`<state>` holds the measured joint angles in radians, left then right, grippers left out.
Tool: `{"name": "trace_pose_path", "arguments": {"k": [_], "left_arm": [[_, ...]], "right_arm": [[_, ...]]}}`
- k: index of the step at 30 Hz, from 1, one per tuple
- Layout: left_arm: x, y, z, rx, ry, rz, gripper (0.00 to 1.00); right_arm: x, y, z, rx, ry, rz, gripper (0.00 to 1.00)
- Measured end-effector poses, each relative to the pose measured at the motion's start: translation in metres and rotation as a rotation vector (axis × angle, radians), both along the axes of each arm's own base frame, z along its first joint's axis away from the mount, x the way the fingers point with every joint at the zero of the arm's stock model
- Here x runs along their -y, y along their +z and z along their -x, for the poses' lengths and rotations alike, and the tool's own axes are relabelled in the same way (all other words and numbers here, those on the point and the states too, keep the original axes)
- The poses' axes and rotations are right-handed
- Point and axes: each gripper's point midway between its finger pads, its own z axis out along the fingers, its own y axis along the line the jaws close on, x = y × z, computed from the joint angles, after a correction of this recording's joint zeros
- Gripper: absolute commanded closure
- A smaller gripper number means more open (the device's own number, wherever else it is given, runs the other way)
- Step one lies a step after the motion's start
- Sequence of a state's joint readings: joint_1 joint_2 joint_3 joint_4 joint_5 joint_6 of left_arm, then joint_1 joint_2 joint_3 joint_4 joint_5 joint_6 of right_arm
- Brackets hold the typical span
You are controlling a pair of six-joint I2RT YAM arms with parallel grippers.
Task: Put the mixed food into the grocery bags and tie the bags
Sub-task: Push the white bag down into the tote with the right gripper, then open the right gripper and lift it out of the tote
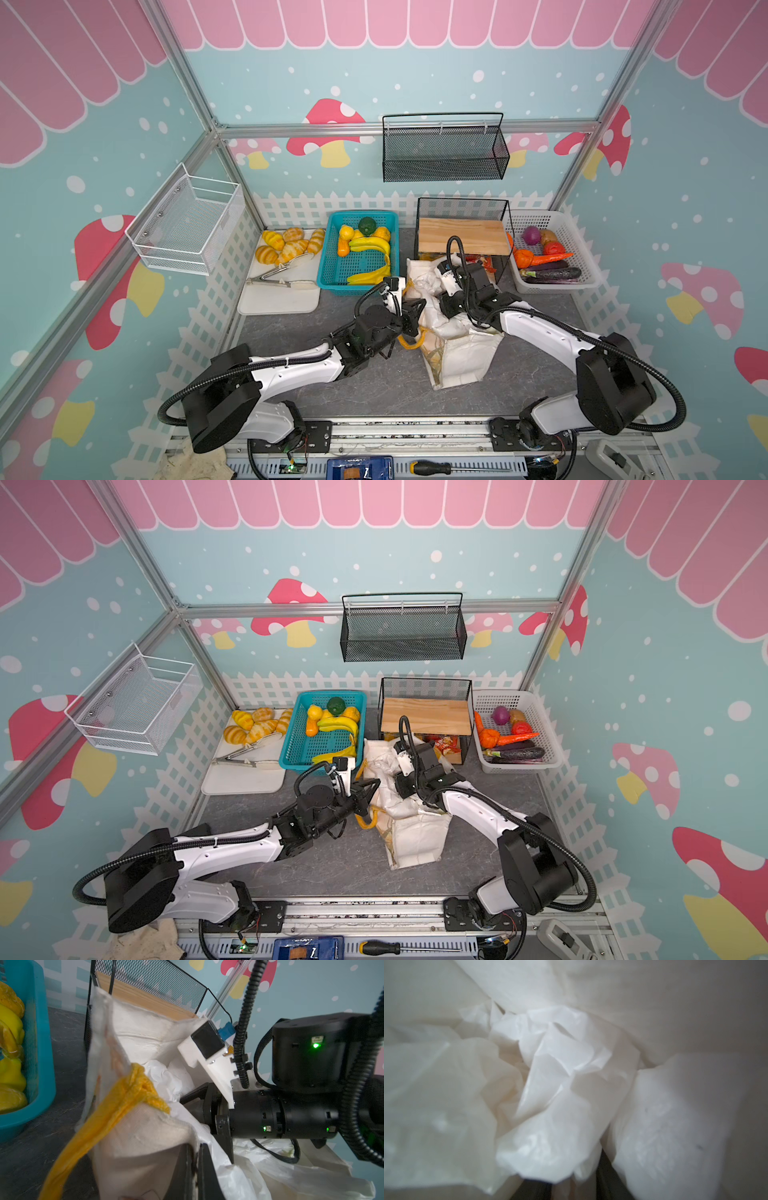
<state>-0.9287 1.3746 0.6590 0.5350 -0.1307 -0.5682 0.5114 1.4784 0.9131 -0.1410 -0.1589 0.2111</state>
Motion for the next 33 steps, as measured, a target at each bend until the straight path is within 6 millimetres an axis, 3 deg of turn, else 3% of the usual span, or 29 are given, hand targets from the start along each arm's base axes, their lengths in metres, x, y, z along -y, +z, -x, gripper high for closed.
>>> {"name": "trace_pose_path", "arguments": {"k": [6,10,14,17,21,26,28,33], "left_arm": [[0.000,0.002,0.001,0.003,0.000,0.003,1.00],[-0.004,0.009,0.000,0.015,0.015,0.013,1.00],[-0.006,0.010,-0.001,0.019,0.023,0.009,1.00],[-0.007,0.010,-0.001,0.020,0.029,0.003,1.00],[-0.008,0.010,-0.001,0.025,0.030,-0.009,1.00],[-0.009,0.009,0.000,0.030,0.031,-0.021,1.00],[-0.010,0.008,-0.001,0.031,0.031,-0.026,1.00],[-0.010,0.006,-0.001,0.031,0.031,-0.039,1.00]], "right_arm": [[0.012,0.018,0.008,0.040,-0.003,0.066,0.41],[0.025,0.058,0.023,0.088,-0.015,0.089,0.33],[0.039,0.107,0.033,0.138,-0.050,0.079,0.39],[0.047,0.119,0.049,0.110,-0.064,0.071,0.50],[0.053,0.100,0.071,-0.011,-0.065,0.084,0.61],[0.056,0.048,0.096,-0.179,-0.036,0.123,0.69],[0.052,0.032,0.099,-0.231,-0.012,0.127,0.70],[0.029,0.015,0.090,-0.255,0.043,0.108,0.71]]}}
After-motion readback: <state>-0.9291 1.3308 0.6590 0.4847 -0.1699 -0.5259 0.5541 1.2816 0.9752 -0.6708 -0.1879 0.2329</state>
